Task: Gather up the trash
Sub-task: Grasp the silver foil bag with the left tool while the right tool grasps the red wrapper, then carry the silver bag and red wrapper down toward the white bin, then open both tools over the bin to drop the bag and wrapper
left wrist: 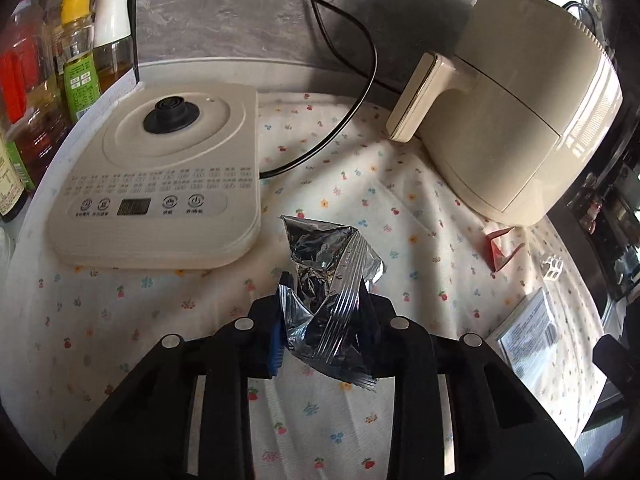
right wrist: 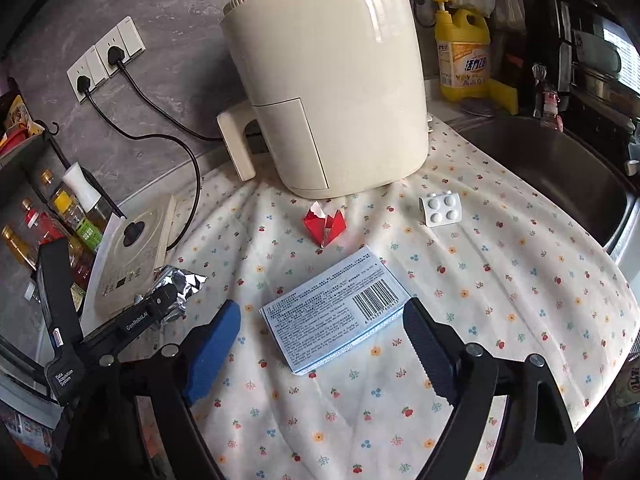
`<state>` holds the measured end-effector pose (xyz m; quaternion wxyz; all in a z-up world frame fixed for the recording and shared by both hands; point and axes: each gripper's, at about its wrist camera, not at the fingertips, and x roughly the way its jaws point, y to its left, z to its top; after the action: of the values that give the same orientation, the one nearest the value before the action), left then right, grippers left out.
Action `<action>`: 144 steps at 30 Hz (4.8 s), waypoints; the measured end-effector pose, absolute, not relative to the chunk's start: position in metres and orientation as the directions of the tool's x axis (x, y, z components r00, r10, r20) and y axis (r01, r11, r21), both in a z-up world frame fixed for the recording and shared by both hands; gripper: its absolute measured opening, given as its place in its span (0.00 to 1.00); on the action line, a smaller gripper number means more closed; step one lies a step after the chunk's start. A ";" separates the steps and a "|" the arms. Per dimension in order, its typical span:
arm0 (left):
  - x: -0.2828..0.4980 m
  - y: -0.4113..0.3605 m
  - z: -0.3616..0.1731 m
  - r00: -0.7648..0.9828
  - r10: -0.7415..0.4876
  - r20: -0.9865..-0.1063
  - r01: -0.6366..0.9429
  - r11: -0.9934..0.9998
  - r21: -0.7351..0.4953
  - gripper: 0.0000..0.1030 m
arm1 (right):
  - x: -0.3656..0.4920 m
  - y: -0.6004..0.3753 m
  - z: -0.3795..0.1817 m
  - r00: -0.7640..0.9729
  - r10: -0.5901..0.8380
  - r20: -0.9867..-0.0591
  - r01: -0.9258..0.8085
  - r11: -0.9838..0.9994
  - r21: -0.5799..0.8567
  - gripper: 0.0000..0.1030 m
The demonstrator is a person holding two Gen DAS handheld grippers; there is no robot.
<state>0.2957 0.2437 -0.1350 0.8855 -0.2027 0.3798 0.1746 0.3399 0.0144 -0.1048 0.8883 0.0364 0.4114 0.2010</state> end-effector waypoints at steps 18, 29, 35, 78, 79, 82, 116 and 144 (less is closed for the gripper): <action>0.362 0.240 -0.127 0.696 0.128 -0.707 -0.407 0.881 -0.241 0.28 | 0.425 0.051 -0.124 0.553 0.375 -0.744 -0.325 0.919 0.221 0.38; 0.372 0.244 -0.133 0.692 0.124 -0.711 -0.411 0.878 -0.246 0.28 | 0.467 0.065 -0.157 0.507 0.342 -0.791 -0.298 0.931 0.211 0.08; 0.366 0.238 -0.129 0.699 0.127 -0.704 -0.409 0.879 -0.247 0.28 | 0.451 0.058 -0.142 0.530 0.366 -0.765 -0.319 0.922 0.220 0.03; 0.180 0.023 -0.036 0.803 0.113 -0.585 -0.273 0.942 -0.193 0.28 | 0.214 -0.174 -0.055 0.646 0.429 -0.632 -0.307 0.903 0.299 0.04; 0.178 0.017 -0.037 0.804 0.105 -0.586 -0.263 0.946 -0.191 0.28 | 0.211 -0.179 -0.057 0.647 0.424 -0.634 -0.298 0.906 0.302 0.04; 0.173 0.000 -0.041 0.802 0.080 -0.592 -0.232 0.955 -0.186 0.28 | 0.200 -0.198 -0.063 0.655 0.404 -0.638 -0.266 0.914 0.305 0.04; 0.172 -0.239 -0.200 0.504 -0.326 -0.800 0.247 0.942 -0.228 0.28 | 0.095 -0.416 -0.182 0.606 0.049 -0.794 0.276 0.923 0.268 0.04; 0.185 -0.206 -0.205 0.489 -0.385 -0.782 0.235 0.922 -0.307 0.70 | 0.107 -0.394 -0.191 0.574 0.050 -0.817 0.250 0.940 0.233 0.08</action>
<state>0.1852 -0.2063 -0.2051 0.8593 -0.0797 0.4720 -0.1803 0.1070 -0.3935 -0.1906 0.8719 0.1638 0.4580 -0.0572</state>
